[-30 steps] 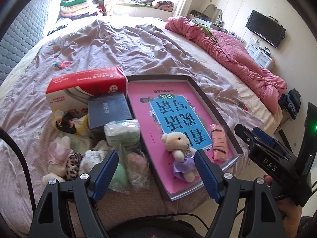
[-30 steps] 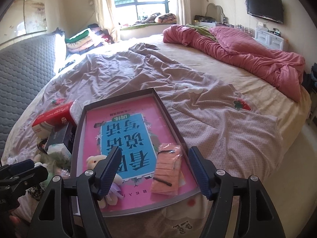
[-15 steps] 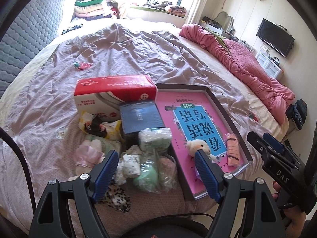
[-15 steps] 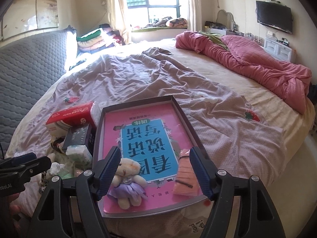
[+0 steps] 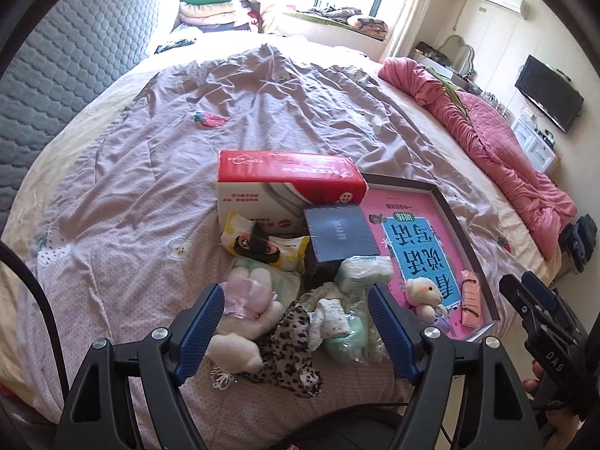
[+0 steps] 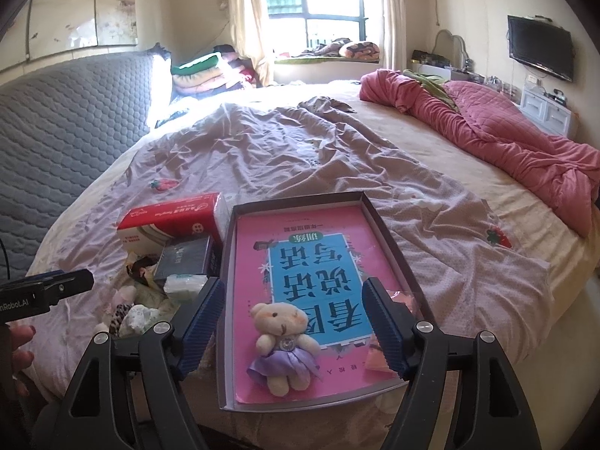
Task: Organize soft objects
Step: 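Withdraw both grippers back toward the pile of soft items, then grasp the leopard-print cloth with the left gripper while the right gripper grasps a clear bag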
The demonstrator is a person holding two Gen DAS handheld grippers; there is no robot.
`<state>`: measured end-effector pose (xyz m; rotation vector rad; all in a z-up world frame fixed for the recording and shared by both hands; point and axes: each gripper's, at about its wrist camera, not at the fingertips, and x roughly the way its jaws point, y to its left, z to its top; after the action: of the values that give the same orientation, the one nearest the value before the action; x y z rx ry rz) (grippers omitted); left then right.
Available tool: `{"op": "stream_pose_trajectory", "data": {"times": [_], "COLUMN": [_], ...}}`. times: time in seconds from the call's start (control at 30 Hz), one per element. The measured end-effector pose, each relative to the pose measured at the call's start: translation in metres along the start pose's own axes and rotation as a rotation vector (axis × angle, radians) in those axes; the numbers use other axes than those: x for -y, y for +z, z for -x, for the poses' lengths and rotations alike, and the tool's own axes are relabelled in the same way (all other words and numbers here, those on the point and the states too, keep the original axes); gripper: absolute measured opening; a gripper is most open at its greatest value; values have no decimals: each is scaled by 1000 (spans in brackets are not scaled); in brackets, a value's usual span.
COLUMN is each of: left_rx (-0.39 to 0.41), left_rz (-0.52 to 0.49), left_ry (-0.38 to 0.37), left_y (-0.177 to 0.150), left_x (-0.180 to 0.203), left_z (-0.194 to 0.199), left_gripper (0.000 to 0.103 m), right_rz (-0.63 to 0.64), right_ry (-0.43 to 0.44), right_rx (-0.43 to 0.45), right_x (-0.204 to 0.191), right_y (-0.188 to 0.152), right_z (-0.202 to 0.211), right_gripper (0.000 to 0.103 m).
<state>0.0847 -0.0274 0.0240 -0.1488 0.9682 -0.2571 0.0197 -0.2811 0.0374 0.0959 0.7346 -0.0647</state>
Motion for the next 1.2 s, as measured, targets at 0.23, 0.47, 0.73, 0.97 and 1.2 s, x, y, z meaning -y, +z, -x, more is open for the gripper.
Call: {"op": "stream_pose_trajectory", "data": {"times": [0.23, 0.47, 0.73, 0.97, 1.2], "left_rx": [-5, -23, -64, -117, -153], "left_rz": [59, 116, 104, 60, 3], "left_ry": [26, 43, 38, 47, 9], "left_y": [-1, -8, -25, -42, -58], "left_x": [-33, -64, -66, -52, -26], "left_z": [5, 7, 3, -8, -16], "left_gripper": [78, 78, 78, 78, 78], "right_rz": [52, 128, 181, 238, 301], "right_ry": [53, 116, 150, 161, 144], "right_rx": [-4, -26, -87, -140, -195], "right_x": [-25, -53, -68, -71, -73], "right_y": [0, -7, -19, -29, -40], "right_z": [0, -4, -17, -28, -42], "right_gripper": [77, 77, 77, 77, 77]}}
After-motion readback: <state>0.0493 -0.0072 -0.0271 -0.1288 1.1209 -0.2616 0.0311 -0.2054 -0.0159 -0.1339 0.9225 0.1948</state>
